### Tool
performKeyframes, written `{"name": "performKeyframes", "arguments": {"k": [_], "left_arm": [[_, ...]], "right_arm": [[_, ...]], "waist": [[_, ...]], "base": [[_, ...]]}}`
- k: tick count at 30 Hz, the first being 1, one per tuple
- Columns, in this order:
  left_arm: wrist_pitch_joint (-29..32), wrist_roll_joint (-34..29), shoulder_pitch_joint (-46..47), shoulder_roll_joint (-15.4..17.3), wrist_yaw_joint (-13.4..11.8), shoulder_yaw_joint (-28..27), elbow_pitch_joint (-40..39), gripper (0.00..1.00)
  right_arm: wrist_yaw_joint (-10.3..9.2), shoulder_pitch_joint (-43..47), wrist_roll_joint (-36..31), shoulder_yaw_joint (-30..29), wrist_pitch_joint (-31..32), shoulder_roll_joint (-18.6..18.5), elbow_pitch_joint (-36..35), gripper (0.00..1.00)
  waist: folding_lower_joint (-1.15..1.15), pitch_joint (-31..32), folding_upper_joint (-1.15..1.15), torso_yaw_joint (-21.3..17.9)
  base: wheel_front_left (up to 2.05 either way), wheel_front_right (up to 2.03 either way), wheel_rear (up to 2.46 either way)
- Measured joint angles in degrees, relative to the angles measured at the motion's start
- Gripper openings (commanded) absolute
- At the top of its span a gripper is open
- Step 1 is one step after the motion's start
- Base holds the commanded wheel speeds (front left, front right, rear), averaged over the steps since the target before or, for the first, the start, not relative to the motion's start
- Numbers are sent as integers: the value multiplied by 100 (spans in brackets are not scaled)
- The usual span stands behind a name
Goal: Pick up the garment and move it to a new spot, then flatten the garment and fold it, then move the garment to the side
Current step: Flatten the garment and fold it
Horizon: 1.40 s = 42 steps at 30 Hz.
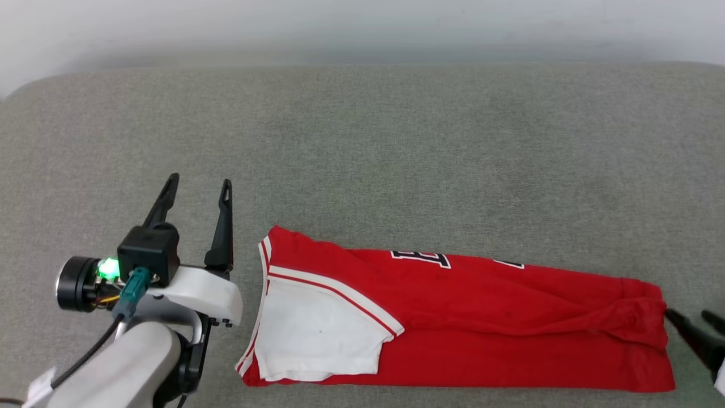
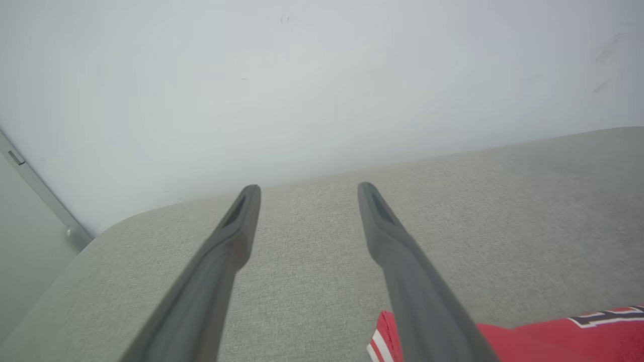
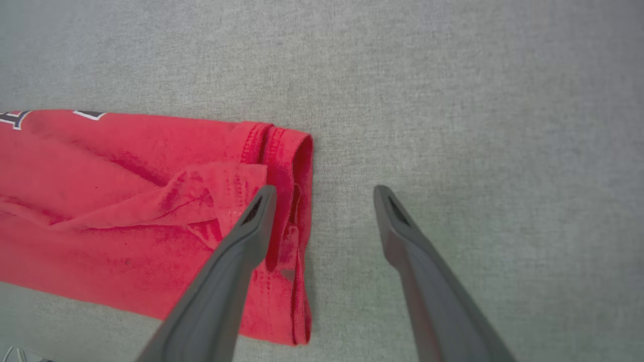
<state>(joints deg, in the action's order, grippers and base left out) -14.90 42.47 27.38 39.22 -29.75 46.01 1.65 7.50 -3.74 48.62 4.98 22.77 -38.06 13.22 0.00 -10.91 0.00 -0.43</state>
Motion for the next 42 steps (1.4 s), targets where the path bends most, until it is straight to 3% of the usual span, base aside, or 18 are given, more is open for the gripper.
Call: {"name": "performKeyframes", "arguments": {"k": [8, 14, 21, 22, 30, 35, 42], "left_arm": [[-2, -1138, -933, -704, 62, -1400, -169, 100], [-9, -1842, -1571, -1263, 315, -2156, -214, 100], [-9, -2574, -2006, -1842, 716, -2674, -112, 100], [-9, -2829, -2126, -2059, 856, -2870, -85, 100], [-9, -3331, -2560, -2501, 1176, -3333, -94, 100], [-9, -3478, -2780, -2754, 1519, -3566, -133, 100], [-9, -3641, -2953, -2947, 1777, -3743, -135, 100]], "right_arm": [[0, 100, 535, 192, 420, 472, 310, 100], [-4, 87, 936, 458, 557, 581, 359, 100], [-13, -106, 985, 809, 575, 580, 544, 100], [-16, -183, 985, 940, 550, 534, 632, 0], [5, -243, 1053, 1047, 475, 366, 766, 0], [3, -247, 1049, 873, 464, -200, 898, 0], [3, -269, 890, 679, 565, -717, 1143, 0]], "waist": [[0, -96, 0, 143], [0, -123, 0, 234], [-1, -83, 0, 290], [-1, -21, 0, 305], [0, 237, 0, 281], [0, 415, 0, 265], [0, 565, 0, 276]], "base": [[0, 0, 0], [0, 0, 0], [0, 0, 0], [0, 0, 0], [0, 0, 0], [0, 0, 0], [0, 0, 0]]}}
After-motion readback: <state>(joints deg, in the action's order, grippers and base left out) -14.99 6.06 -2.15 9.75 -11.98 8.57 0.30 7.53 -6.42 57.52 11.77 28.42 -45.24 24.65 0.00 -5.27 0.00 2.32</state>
